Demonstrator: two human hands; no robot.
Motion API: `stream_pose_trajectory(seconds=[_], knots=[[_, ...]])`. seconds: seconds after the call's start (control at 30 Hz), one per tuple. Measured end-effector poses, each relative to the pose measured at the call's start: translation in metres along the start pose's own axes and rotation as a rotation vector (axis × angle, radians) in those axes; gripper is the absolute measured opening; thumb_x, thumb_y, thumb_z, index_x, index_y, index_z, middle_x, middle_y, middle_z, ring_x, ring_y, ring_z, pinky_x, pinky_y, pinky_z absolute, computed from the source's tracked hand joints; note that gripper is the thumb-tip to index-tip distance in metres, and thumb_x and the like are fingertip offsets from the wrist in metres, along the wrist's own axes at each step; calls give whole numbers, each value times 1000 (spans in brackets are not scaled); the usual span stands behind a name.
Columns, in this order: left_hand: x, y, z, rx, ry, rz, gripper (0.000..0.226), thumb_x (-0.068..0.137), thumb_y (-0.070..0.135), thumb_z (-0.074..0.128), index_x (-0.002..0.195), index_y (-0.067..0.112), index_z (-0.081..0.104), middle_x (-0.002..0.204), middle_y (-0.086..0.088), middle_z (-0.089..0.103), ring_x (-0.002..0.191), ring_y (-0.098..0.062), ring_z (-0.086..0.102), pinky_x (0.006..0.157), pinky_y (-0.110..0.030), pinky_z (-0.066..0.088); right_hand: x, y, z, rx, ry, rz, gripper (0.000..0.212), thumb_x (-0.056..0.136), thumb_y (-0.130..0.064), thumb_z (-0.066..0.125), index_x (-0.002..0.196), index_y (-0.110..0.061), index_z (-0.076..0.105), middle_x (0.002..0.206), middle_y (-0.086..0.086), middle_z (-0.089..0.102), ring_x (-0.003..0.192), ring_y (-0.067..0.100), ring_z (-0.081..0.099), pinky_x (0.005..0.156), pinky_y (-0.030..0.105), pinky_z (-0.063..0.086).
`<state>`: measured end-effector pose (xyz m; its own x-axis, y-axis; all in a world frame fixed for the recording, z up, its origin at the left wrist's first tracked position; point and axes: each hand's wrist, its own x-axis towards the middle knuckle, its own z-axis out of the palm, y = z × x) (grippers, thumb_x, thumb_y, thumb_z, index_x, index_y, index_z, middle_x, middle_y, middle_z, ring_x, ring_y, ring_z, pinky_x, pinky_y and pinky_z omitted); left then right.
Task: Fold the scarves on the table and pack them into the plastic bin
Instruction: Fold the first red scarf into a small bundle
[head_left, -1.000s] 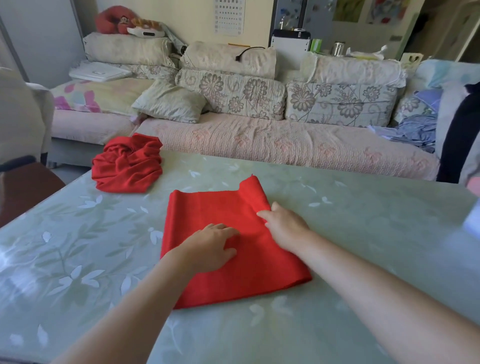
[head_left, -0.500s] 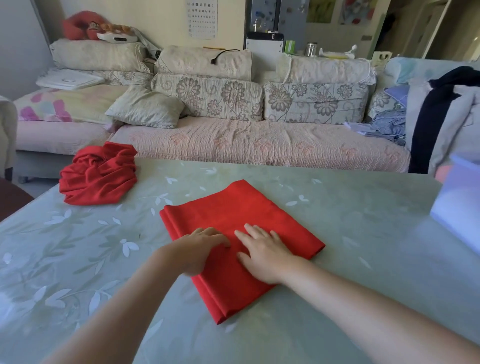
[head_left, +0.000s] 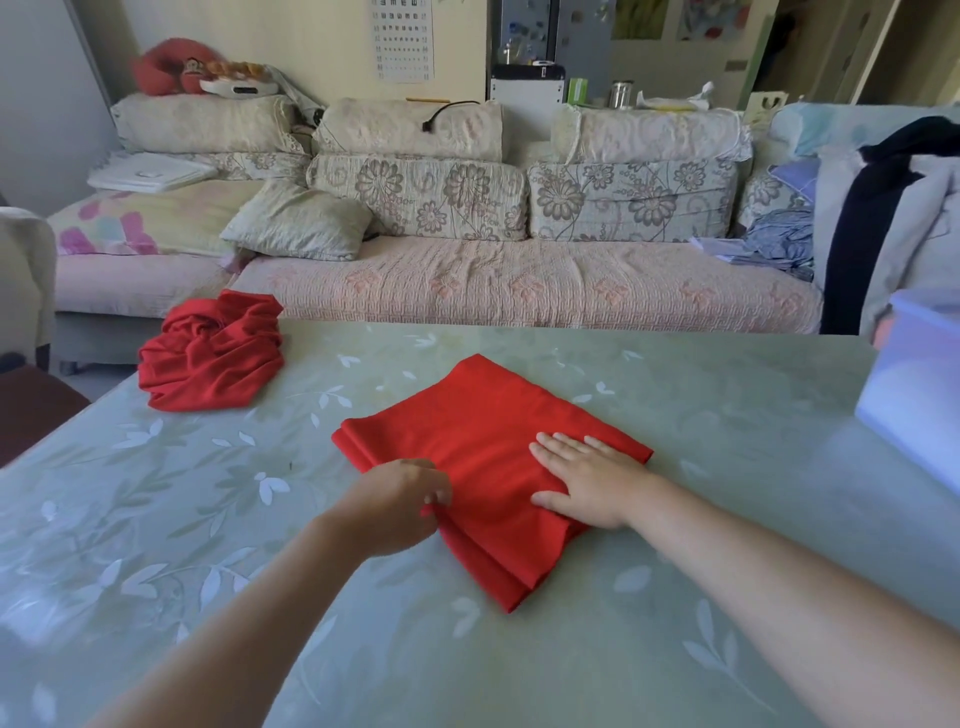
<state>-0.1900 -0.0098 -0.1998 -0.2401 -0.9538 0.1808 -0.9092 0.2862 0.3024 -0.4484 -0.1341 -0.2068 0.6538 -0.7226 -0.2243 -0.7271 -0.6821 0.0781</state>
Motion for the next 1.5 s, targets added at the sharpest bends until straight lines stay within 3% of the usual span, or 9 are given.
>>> stream_pose_trajectory(seconds=[0.23,0.37,0.57,0.73,0.97,1.13,1.27,1.37,1.5], knots=[[25,85,36,-172,-2,217,23,70,13,63,91,18,71,85,2,66,75,-12,58,67,-21,43,-33,16,-20,-91,1,111,61,96,-24,46,155,-18,32,164,6,20,153,22,12,124,43,9],[31,103,44,-240,-86,226,20,74,16,68,94,18,72,88,3,64,71,-4,52,71,-16,43,-67,-4,-13,192,-2,-3,64,97,-40,47,156,-24,30,166,1,16,153,14,11,124,33,11],[16,64,19,60,-207,78,45,67,10,58,109,28,59,104,9,52,97,-12,50,79,-28,47,-97,-19,-6,142,-11,-46,72,90,-47,53,156,-30,30,166,-2,11,151,20,13,122,38,16],[-4,36,6,172,-173,-107,48,69,-3,46,105,27,56,102,9,49,98,-15,49,76,-33,47,-98,-17,-11,105,60,-32,53,92,-27,46,144,-36,49,136,-2,42,127,20,41,107,38,36],[-18,22,0,112,-145,-167,40,63,-7,43,73,31,50,81,12,47,82,-14,48,60,-16,33,-101,-10,-19,207,50,-84,57,83,-10,53,134,-35,61,97,-13,44,106,18,56,84,24,42],[-29,27,-2,202,-256,-173,30,66,17,54,89,35,51,98,14,45,97,-10,46,75,-18,37,-107,-17,-6,222,0,-122,63,84,-24,54,145,-40,46,98,-16,40,109,15,55,86,21,39],[-32,32,0,184,-289,-107,85,65,18,52,143,46,31,151,18,25,142,-9,23,111,-29,31,-109,-16,3,110,85,-142,69,81,-49,58,147,-40,40,121,-10,42,119,13,45,101,32,40],[-30,36,3,167,-392,-137,96,75,1,42,153,45,9,162,16,1,150,-10,0,121,-27,13,-111,-18,8,71,65,-123,71,85,-40,54,152,-38,31,148,-3,33,133,17,35,109,38,37],[-27,35,3,228,-394,-125,92,80,-5,39,154,41,11,163,14,3,150,-10,6,120,-26,18,-115,-17,2,7,-10,-102,82,84,-15,53,156,-35,21,162,-5,21,143,18,28,109,38,38]])
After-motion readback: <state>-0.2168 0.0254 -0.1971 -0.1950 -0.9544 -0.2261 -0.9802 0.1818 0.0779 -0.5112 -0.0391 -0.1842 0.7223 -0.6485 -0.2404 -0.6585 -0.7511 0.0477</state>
